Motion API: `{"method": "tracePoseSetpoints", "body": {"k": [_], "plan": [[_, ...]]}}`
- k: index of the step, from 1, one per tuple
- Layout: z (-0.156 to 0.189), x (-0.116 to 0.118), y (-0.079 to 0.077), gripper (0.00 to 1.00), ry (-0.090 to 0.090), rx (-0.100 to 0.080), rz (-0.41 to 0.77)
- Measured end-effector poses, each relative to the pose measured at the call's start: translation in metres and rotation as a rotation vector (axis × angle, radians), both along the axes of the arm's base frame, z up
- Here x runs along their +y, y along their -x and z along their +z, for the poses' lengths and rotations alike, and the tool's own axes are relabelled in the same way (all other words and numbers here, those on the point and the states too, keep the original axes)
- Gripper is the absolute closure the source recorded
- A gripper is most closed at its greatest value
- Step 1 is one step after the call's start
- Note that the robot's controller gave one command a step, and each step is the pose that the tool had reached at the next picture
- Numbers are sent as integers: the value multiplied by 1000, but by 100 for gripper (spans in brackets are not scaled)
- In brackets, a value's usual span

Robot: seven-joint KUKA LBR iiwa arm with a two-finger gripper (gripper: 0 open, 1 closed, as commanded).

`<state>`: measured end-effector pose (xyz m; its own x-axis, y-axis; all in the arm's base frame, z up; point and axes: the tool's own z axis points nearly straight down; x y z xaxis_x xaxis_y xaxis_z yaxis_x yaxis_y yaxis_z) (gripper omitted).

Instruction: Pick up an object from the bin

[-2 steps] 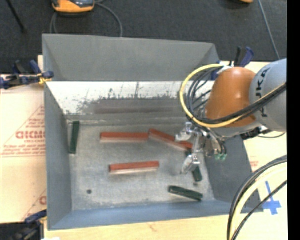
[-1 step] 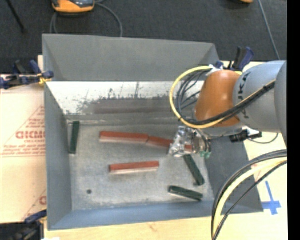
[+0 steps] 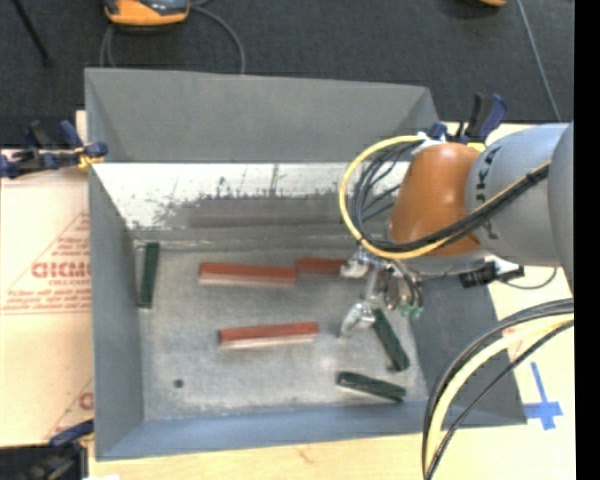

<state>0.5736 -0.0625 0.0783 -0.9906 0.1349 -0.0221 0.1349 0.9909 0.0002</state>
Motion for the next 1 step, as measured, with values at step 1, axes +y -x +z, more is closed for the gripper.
{"method": "tracePoseSetpoints", "body": {"k": [1], "plan": [[0, 0, 0, 0, 0, 0, 0]]}}
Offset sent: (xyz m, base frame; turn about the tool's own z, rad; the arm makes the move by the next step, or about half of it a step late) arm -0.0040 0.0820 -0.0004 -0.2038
